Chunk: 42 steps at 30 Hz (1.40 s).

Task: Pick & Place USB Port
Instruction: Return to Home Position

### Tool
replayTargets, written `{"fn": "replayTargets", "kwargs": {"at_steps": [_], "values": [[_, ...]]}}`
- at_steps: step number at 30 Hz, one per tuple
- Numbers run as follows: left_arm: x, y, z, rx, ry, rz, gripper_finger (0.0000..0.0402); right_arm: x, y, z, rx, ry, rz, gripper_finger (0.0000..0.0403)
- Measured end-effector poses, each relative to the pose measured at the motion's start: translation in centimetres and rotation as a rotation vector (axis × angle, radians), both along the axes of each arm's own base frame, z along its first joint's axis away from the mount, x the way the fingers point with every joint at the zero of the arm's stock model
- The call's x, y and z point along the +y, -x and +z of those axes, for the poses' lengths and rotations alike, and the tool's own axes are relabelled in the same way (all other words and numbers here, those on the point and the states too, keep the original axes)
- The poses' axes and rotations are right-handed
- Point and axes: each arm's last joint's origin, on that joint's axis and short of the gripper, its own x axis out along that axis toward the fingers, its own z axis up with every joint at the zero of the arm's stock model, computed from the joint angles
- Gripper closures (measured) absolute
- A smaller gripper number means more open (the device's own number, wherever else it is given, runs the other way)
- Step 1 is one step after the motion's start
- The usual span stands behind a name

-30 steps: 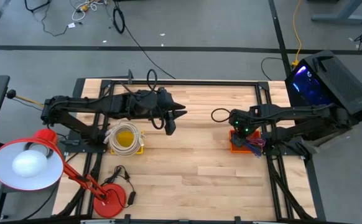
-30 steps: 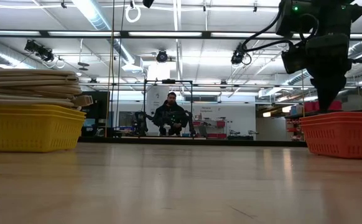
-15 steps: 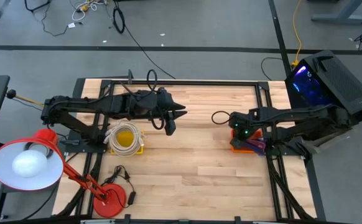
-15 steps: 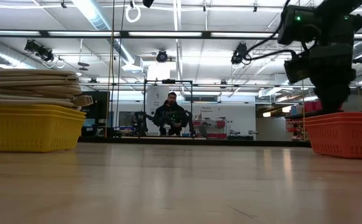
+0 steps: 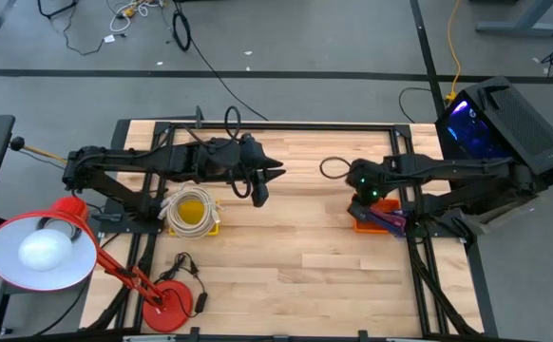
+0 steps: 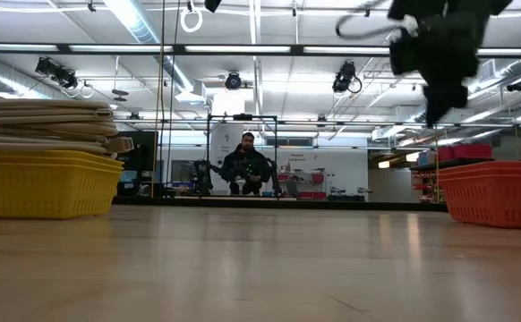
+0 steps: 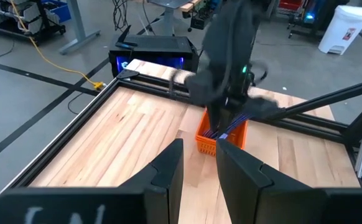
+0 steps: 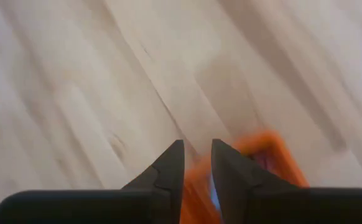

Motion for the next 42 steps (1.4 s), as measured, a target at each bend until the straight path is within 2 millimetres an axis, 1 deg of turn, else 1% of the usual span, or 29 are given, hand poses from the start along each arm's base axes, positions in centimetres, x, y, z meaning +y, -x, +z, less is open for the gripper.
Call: {"fn": "replayTargets", "kwargs": {"at_steps": [2,4,7,10,13,15,17,19,22,25,28,31,35,39,42], "values": [[0.0,0.0,-0.1,0.008,0.001,-0.004,0.0303,-0.1,-0.9,1.7,-0.101,0.016,0.006,0.0321],[-0.1,0.0,-0.1,0.008,0.004,-0.020,0.0303,-0.2,-1.9,3.9,-0.234,0.042,0.022,0.0321],[-0.1,0.0,-0.1,0.009,0.009,-0.050,0.0303,-0.4,-3.2,7.7,-0.466,0.098,0.056,0.0321],[-0.2,0.5,0.3,0.007,0.018,-0.083,0.0303,-0.2,-3.9,11.7,-0.678,0.171,0.098,0.0321],[-0.2,2.2,1.1,0.024,0.014,-0.083,0.0303,0.4,-3.9,14.8,-0.826,0.256,0.159,0.0321],[-0.1,3.7,1.8,0.030,0.006,-0.048,0.0303,0.9,-3.9,16.0,-0.891,0.297,0.213,0.0321],[0.1,5.4,2.7,0.020,-0.007,-0.010,0.0303,1.4,-3.8,16.8,-0.954,0.324,0.247,0.0321],[0.0,7.2,3.9,-0.024,-0.018,0.017,0.0303,1.9,-3.6,17.3,-1.017,0.336,0.270,0.0321],[-0.5,9.6,5.2,-0.072,-0.030,0.032,0.0303,2.7,-3.0,17.4,-1.075,0.363,0.286,0.0321],[-1.2,11.9,5.6,-0.059,-0.042,0.053,0.0303,3.3,-1.7,17.3,-1.125,0.391,0.280,0.0321],[-1.9,13.5,5.7,-0.047,-0.031,0.081,0.0303,3.7,-0.3,17.1,-1.200,0.403,0.263,0.0321],[-2.7,14.3,5.6,-0.028,-0.043,0.070,0.0303,3.9,1.1,16.6,-1.265,0.402,0.236,0.0321],[-3.5,15.5,5.5,-0.012,-0.064,0.077,0.0303,4.0,2.7,15.4,-1.281,0.377,0.183,0.0321],[-3.5,18.0,5.2,-0.004,-0.069,0.188,0.0303,4.4,3.9,14.0,-1.295,0.355,0.145,0.0321],[-3.5,19.9,5.2,-0.016,-0.047,0.205,0.0303,4.5,4.9,13.3,-1.321,0.360,0.125,0.0321]]}}
